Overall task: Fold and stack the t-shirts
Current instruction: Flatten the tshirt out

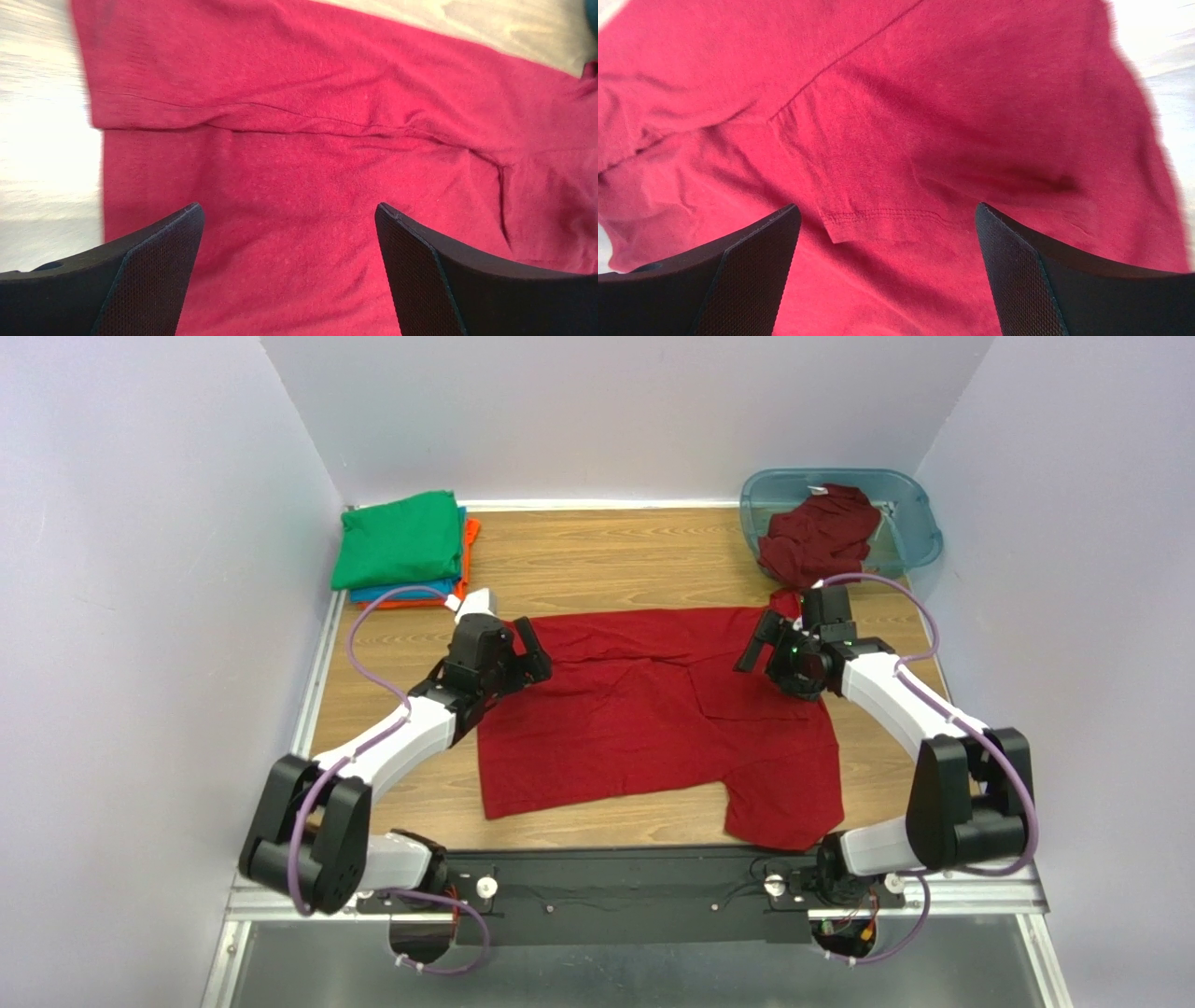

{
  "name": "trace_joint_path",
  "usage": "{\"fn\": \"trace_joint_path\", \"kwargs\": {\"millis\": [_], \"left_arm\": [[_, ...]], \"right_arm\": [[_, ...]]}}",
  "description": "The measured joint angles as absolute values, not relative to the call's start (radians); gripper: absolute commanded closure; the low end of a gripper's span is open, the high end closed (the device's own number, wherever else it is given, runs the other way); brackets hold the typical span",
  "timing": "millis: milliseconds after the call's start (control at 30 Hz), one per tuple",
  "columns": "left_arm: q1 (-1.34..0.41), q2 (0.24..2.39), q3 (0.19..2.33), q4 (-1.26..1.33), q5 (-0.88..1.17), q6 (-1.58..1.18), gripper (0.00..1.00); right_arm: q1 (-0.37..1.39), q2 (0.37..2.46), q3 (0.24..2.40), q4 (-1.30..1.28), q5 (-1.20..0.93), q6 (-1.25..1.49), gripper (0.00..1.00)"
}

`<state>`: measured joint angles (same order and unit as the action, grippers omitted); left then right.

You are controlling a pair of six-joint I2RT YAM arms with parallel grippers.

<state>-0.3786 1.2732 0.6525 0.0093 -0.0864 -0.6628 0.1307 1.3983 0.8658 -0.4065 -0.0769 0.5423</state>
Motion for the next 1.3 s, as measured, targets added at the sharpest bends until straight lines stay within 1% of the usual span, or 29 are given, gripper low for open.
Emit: {"fn": "trace_joint_path", "kwargs": {"millis": [133, 333, 767, 1000, 1167, 1300], "left_arm": [[-0.379, 1.367, 0.652, 0.06, -0.049, -0.663, 0.02], [-0.374, 1.515, 0.676, 0.089, -0.048, -0.655, 0.02], [-0.264, 1.734, 0.93, 0.042, -0.051, -0.599, 0.02], [-0.223, 1.848, 1.086, -0.013, -0.033, -0.567, 0.02], [-0.218, 1.848, 1.1, -0.049, -0.033, -0.561, 0.02], [-0.218, 1.738, 0.998, -0.088, -0.039, -0.566, 0.02]], "right_arm": [[0.131, 1.465, 0.846, -0.352, -0.134, 0.546, 0.0], [0.135, 1.569, 0.848, -0.297, -0.171, 0.551, 0.0], [0.148, 1.686, 0.95, -0.233, -0.177, 0.588, 0.0], [0.156, 1.707, 0.972, -0.225, -0.176, 0.612, 0.0], [0.157, 1.701, 0.971, -0.226, -0.173, 0.617, 0.0], [0.158, 1.66, 0.943, -0.237, -0.165, 0.617, 0.0]]}}
